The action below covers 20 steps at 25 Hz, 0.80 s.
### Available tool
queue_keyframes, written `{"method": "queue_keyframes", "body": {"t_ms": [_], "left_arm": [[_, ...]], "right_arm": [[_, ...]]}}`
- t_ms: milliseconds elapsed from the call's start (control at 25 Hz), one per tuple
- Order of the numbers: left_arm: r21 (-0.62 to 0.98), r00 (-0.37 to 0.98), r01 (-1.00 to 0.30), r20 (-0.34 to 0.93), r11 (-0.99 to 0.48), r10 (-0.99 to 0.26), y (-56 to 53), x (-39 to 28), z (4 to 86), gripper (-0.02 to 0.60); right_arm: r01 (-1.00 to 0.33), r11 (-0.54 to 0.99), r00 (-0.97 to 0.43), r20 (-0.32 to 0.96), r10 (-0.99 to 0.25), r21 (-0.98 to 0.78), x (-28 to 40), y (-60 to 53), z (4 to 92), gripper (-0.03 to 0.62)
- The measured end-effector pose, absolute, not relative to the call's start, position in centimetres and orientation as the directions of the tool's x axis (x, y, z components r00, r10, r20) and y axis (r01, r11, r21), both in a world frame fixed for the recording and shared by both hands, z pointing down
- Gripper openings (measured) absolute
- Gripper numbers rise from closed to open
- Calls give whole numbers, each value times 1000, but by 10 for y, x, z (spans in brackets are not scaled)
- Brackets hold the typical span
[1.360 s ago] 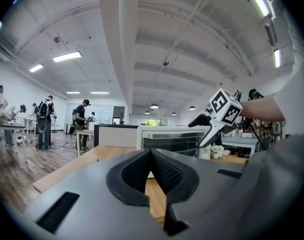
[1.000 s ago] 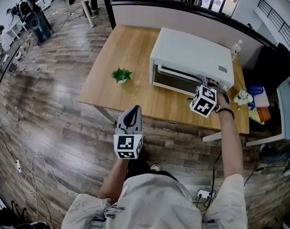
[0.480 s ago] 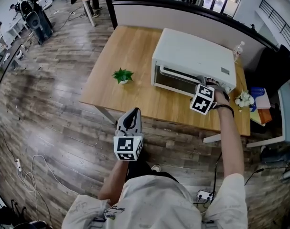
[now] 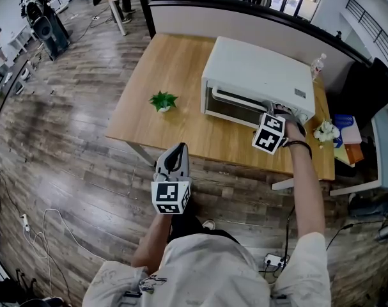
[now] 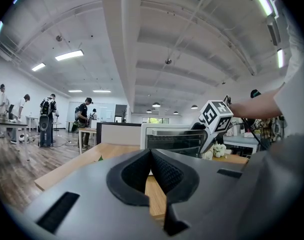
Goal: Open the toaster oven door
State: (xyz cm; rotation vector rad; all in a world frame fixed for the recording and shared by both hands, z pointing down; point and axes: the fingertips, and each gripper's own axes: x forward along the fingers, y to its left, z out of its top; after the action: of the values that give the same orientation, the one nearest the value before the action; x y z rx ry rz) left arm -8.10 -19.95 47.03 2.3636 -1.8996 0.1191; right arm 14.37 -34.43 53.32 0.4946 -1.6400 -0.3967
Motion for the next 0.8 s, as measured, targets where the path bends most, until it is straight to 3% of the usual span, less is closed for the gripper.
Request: {"method": "queue_keyframes", "body": {"t_ms": [800], "left_arm": [[40,237,-971,130,-234,-963,-190,-76,472,15]], "right_arm": [[-81,833,-140,821,-554,548,135,-307,544,457]]}}
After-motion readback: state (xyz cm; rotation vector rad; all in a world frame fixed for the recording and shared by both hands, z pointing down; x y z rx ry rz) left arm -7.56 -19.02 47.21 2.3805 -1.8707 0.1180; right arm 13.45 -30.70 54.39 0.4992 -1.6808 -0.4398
